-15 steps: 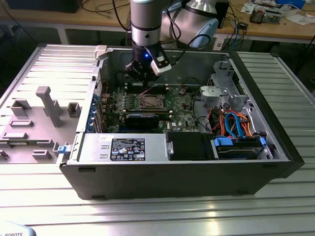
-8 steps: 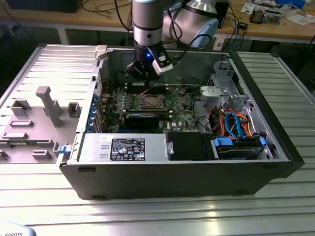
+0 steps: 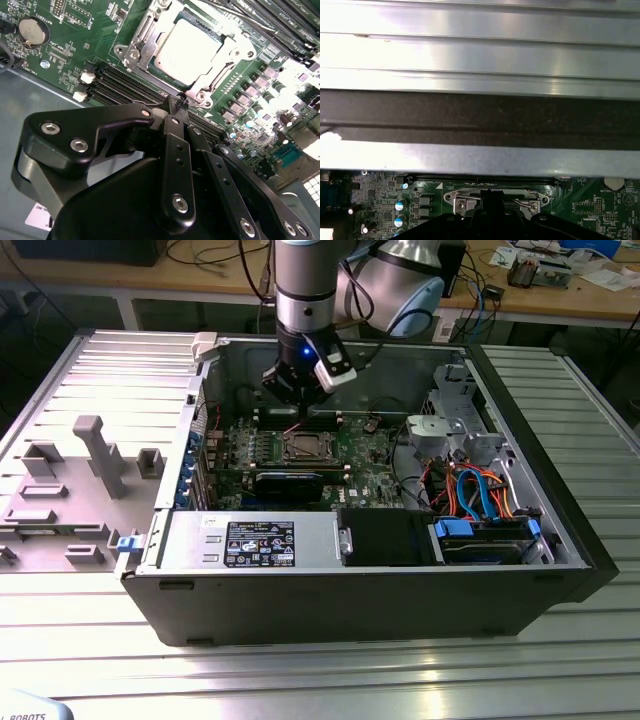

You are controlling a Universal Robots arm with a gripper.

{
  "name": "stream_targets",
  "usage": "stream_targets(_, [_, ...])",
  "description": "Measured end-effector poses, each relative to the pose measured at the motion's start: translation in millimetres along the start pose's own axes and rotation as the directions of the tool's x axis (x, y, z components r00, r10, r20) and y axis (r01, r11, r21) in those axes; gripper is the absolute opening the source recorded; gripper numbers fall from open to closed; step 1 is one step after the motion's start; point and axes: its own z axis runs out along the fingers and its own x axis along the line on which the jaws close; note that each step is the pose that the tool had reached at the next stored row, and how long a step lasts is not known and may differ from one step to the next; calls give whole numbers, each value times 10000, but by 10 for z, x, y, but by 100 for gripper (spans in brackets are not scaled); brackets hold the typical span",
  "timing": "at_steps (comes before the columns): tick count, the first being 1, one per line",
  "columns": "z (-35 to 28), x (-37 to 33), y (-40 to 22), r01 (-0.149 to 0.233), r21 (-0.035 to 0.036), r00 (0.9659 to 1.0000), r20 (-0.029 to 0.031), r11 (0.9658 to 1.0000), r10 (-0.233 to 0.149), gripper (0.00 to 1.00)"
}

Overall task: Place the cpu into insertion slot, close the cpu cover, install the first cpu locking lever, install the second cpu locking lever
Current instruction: 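Install the first cpu locking lever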

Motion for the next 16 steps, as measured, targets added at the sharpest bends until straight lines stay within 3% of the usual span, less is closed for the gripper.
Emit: stream_targets(16, [30,-131,25,-2,1,10000,0,10000,2,11])
